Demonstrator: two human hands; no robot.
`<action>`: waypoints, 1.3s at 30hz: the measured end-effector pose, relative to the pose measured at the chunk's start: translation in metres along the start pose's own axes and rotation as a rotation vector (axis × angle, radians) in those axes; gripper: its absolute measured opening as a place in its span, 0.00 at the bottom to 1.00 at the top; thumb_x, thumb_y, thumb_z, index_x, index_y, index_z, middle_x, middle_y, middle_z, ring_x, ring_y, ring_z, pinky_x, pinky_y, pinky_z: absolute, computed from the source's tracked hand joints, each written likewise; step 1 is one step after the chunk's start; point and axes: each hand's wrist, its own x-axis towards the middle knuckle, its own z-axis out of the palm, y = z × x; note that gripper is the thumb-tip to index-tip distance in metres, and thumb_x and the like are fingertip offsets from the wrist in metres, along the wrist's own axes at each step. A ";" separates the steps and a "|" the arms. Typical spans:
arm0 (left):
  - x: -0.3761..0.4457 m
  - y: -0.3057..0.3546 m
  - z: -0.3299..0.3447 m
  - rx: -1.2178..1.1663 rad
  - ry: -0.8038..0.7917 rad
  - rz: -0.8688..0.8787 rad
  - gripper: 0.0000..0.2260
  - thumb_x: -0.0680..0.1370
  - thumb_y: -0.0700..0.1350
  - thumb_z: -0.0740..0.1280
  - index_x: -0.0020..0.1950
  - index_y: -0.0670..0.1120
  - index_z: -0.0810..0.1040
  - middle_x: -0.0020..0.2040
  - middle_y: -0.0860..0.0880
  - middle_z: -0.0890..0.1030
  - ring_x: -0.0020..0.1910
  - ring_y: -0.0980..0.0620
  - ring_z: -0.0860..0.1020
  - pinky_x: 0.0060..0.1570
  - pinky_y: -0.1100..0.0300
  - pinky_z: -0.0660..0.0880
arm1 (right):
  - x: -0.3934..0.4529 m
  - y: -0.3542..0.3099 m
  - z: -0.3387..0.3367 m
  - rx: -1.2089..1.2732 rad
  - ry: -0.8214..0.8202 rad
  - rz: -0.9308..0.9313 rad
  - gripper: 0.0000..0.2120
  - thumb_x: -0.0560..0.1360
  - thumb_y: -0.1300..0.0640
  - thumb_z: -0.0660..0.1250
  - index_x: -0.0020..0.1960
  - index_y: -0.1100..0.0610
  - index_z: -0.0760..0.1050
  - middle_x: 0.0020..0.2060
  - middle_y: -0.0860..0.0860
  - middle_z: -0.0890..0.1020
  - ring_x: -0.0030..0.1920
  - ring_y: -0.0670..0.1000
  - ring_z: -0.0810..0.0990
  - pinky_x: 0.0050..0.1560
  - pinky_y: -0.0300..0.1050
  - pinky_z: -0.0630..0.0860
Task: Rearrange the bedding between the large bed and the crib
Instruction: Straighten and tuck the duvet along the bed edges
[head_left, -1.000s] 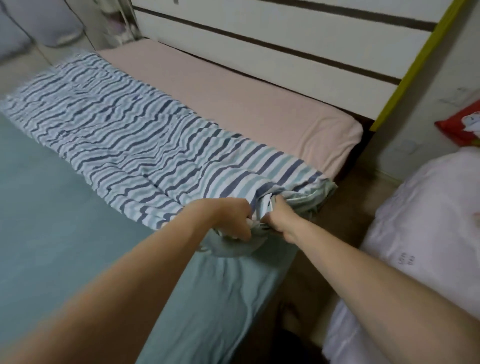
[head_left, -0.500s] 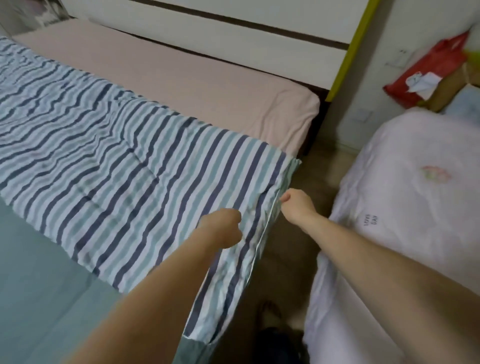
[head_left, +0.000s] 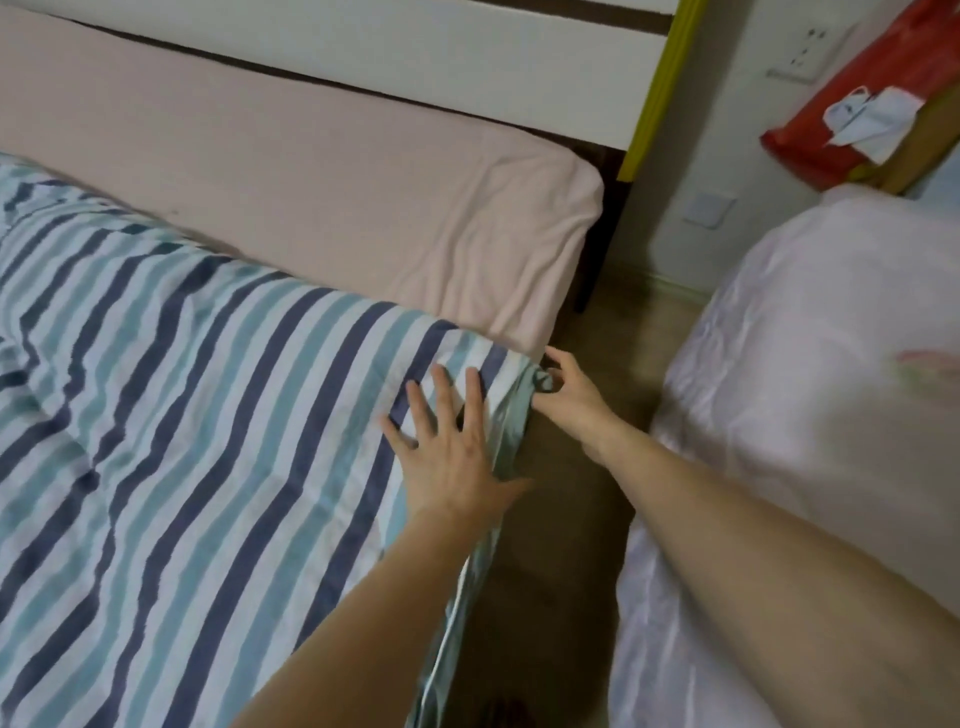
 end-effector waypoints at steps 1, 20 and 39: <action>0.005 -0.002 0.005 -0.007 0.020 -0.014 0.52 0.70 0.70 0.62 0.74 0.51 0.28 0.77 0.44 0.33 0.76 0.38 0.37 0.71 0.35 0.43 | 0.008 0.003 0.006 0.095 -0.043 0.018 0.30 0.75 0.62 0.67 0.73 0.49 0.61 0.63 0.50 0.73 0.60 0.48 0.73 0.51 0.35 0.72; -0.012 -0.003 0.031 -0.010 -0.135 0.356 0.31 0.81 0.59 0.54 0.78 0.56 0.40 0.78 0.50 0.37 0.77 0.46 0.37 0.75 0.43 0.39 | -0.015 0.031 -0.022 0.053 0.321 0.073 0.13 0.78 0.60 0.56 0.55 0.55 0.78 0.54 0.55 0.80 0.52 0.55 0.78 0.55 0.51 0.77; -0.135 -0.070 0.040 -0.131 -0.301 0.521 0.39 0.79 0.36 0.60 0.77 0.58 0.38 0.78 0.56 0.41 0.64 0.48 0.72 0.58 0.57 0.74 | -0.079 0.058 0.062 0.270 0.588 0.134 0.16 0.77 0.59 0.64 0.62 0.65 0.73 0.59 0.60 0.79 0.59 0.59 0.77 0.59 0.49 0.74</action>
